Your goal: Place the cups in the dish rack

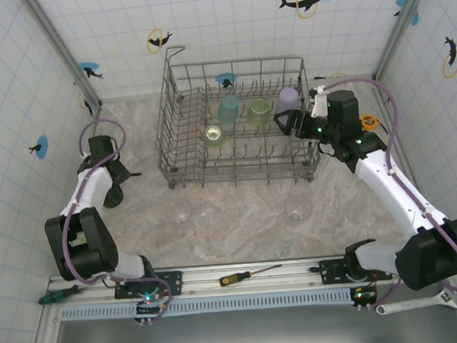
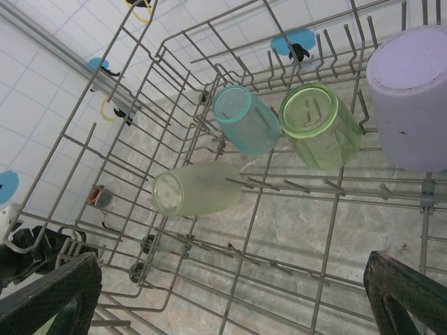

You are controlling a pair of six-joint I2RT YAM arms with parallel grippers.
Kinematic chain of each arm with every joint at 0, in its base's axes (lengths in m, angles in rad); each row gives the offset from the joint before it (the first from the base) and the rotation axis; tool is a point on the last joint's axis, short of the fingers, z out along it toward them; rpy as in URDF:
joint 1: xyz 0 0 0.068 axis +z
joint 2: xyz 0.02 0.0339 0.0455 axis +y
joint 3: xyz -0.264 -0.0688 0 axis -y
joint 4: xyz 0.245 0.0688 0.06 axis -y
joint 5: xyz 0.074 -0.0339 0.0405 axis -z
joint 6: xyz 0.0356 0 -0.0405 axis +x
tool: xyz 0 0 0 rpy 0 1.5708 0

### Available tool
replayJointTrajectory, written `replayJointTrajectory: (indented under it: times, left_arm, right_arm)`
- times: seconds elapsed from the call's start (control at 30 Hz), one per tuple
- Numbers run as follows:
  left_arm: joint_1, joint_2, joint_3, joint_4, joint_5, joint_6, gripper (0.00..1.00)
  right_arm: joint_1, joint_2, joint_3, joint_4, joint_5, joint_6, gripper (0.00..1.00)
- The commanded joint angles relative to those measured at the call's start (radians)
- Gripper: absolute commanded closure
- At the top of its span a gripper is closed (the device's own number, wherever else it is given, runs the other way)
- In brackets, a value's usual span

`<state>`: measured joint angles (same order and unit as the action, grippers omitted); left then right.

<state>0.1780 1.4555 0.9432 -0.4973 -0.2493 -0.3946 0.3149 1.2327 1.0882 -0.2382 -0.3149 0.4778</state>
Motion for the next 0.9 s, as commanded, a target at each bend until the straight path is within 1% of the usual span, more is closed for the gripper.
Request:
replayJointTrajectory:
  times: [0.0,0.1,0.17,0.3,0.47,0.53,0.57,0.77,0.87]
  left_arm:
    - [0.006,0.017,-0.004,0.011,0.012,0.016,0.45]
    - [0.007,0.022,-0.011,0.015,0.014,0.02,0.55]
    - [0.007,0.033,-0.009,0.01,0.014,0.026,0.67]
    - [0.009,0.051,-0.001,0.002,0.013,0.032,0.84]
    - [0.009,0.059,-0.004,0.0,0.012,0.037,0.89]
    - [0.008,0.062,-0.004,-0.001,0.01,0.04,0.97]
    - [0.008,0.064,-0.002,-0.003,0.009,0.042,1.0]
    - [0.008,0.069,0.025,-0.043,0.01,0.046,1.0]
    - [0.008,0.058,0.077,-0.068,0.013,0.054,1.0]
  right_arm:
    - [0.012,0.016,0.062,-0.018,0.02,-0.019,0.0]
    - [0.019,0.016,0.059,-0.015,0.028,-0.021,0.0]
    - [0.022,0.017,0.052,-0.013,0.033,-0.021,0.0]
    - [0.029,0.019,0.047,-0.011,0.039,-0.019,0.0]
    - [0.034,0.008,0.033,-0.007,0.048,-0.021,0.0]
    - [0.034,0.003,0.026,-0.005,0.053,-0.022,0.0]
    - [0.034,0.002,0.023,-0.005,0.053,-0.024,0.0]
    - [0.035,-0.008,0.006,0.002,0.051,-0.024,0.0]
    - [0.034,-0.017,-0.017,0.007,0.058,-0.024,0.0]
